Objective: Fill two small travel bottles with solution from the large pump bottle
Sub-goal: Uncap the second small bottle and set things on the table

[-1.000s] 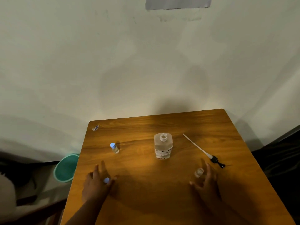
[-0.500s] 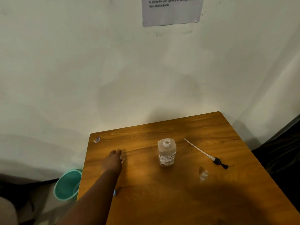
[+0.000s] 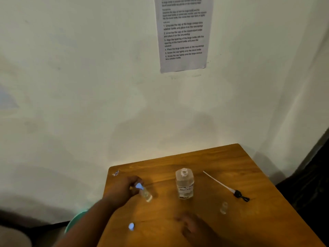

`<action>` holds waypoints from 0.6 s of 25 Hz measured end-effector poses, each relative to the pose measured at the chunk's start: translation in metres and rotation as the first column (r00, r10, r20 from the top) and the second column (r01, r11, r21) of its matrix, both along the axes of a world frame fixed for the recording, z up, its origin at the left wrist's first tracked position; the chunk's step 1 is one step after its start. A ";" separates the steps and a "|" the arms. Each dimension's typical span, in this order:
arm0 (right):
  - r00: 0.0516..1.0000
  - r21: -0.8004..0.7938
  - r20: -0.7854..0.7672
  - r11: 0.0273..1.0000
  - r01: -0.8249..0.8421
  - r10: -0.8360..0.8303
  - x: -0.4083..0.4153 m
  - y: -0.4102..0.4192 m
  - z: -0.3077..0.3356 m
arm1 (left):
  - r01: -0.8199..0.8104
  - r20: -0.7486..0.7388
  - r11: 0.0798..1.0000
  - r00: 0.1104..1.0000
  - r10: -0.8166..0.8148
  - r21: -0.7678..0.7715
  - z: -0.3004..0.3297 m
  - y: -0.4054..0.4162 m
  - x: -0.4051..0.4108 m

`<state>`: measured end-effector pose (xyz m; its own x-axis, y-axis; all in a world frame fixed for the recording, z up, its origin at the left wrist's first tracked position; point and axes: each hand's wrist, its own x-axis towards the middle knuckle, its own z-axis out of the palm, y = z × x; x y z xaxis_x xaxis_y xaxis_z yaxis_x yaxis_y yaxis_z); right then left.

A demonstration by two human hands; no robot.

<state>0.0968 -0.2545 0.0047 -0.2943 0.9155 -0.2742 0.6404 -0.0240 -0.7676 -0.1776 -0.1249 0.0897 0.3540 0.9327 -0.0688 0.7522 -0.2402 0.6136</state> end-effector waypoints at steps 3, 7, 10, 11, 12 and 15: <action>0.989 0.129 -0.129 0.990 -0.050 0.066 -0.048 0.033 0.091 | 0.041 0.139 0.996 0.989 -0.053 0.083 0.091 -0.030 -0.007; 0.864 0.073 -0.478 0.987 -0.143 0.160 -0.093 0.043 0.220 | 0.035 0.253 0.975 0.963 -0.092 0.221 0.199 -0.075 -0.015; 0.677 0.062 -0.704 0.968 -0.242 0.215 -0.116 0.026 0.282 | 0.015 0.339 0.953 0.933 -0.122 0.302 0.260 -0.112 -0.023; 0.623 0.079 -0.748 0.962 -0.262 0.231 -0.122 0.020 0.296 | 0.010 0.355 0.948 0.926 -0.128 0.317 0.275 -0.124 -0.027; 0.574 0.108 -0.777 0.954 -0.281 0.258 -0.127 0.013 0.309 | 0.003 0.369 0.945 0.920 -0.131 0.328 0.288 -0.136 -0.031; 0.554 0.218 -0.764 0.940 -0.261 0.331 -0.139 -0.006 0.329 | -0.065 0.383 0.917 0.918 -0.100 0.395 0.310 -0.160 -0.036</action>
<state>-0.0419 -0.2606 0.3335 -0.6186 0.7421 0.2583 -0.2462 0.1291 -0.9606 -0.2140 -0.2845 0.3997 0.2912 0.8462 0.4462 0.4666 -0.5328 0.7060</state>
